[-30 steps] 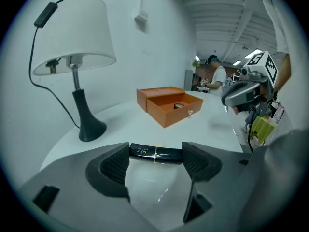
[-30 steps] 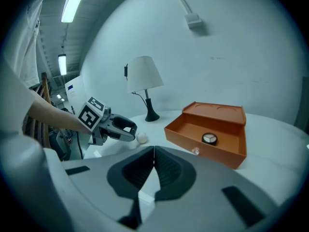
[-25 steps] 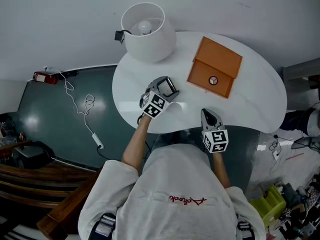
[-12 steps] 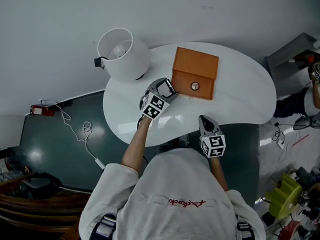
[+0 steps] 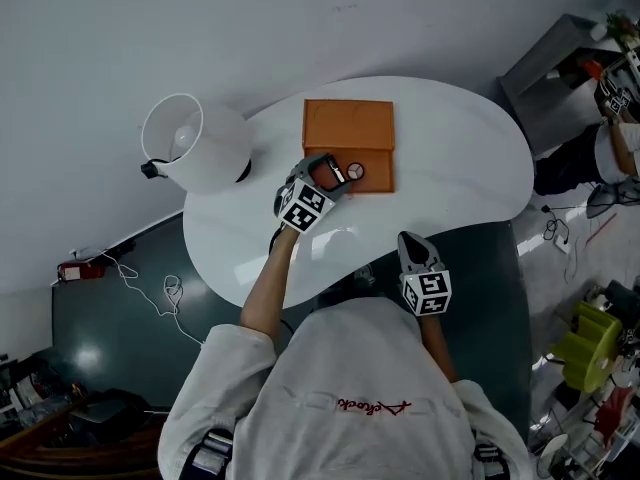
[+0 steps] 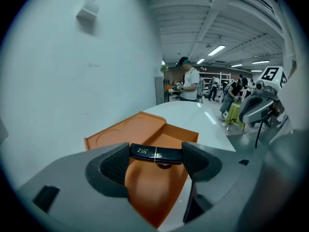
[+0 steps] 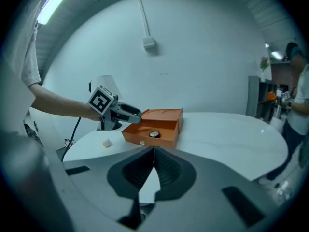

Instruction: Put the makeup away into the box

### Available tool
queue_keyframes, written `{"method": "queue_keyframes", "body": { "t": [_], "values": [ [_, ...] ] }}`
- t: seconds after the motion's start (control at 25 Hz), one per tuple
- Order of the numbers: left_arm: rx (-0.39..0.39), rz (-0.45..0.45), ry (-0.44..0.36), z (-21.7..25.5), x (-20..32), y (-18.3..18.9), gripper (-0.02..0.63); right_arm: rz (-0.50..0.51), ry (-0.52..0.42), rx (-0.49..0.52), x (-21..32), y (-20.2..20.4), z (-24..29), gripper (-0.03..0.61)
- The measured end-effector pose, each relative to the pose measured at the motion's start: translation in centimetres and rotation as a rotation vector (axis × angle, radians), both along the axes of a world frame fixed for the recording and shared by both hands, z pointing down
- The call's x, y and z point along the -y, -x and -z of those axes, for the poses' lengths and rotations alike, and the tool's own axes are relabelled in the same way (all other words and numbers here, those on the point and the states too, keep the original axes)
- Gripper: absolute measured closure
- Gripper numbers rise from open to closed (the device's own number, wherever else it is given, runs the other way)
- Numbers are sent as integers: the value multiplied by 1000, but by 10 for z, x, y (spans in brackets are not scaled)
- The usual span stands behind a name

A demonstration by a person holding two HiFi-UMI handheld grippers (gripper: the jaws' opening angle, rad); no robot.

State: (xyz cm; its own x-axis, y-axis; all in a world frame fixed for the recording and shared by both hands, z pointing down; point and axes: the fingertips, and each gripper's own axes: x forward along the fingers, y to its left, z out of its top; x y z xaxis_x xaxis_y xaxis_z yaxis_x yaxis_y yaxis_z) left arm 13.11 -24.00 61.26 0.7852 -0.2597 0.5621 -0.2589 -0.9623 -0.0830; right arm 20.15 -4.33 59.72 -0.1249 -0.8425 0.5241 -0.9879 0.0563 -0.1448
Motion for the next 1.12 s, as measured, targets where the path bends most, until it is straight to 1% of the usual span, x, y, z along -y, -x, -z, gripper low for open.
{"method": "queue_keyframes", "body": {
  "t": [0.2, 0.52, 0.8, 0.88, 1.0, 1.12],
  "values": [
    [42, -32, 36, -18, 5, -15, 278, -39, 21, 9, -2, -16, -7, 558],
    [96, -60, 103, -44, 7, -21, 278, -25, 38, 15, 17, -22, -13, 558],
    [158, -81, 96, -52, 6, -23, 278, -15, 46, 22, 29, -27, -19, 558],
    [195, -101, 79, -57, 4, -24, 278, -15, 50, 25, 30, -29, -20, 558],
    [273, -133, 43, -66, 0, -25, 278, -12, 54, 28, 31, -29, -22, 558],
    [300, -149, 45, -71, -1, -29, 278, -7, 54, 28, 33, -30, -23, 558]
  ]
}}
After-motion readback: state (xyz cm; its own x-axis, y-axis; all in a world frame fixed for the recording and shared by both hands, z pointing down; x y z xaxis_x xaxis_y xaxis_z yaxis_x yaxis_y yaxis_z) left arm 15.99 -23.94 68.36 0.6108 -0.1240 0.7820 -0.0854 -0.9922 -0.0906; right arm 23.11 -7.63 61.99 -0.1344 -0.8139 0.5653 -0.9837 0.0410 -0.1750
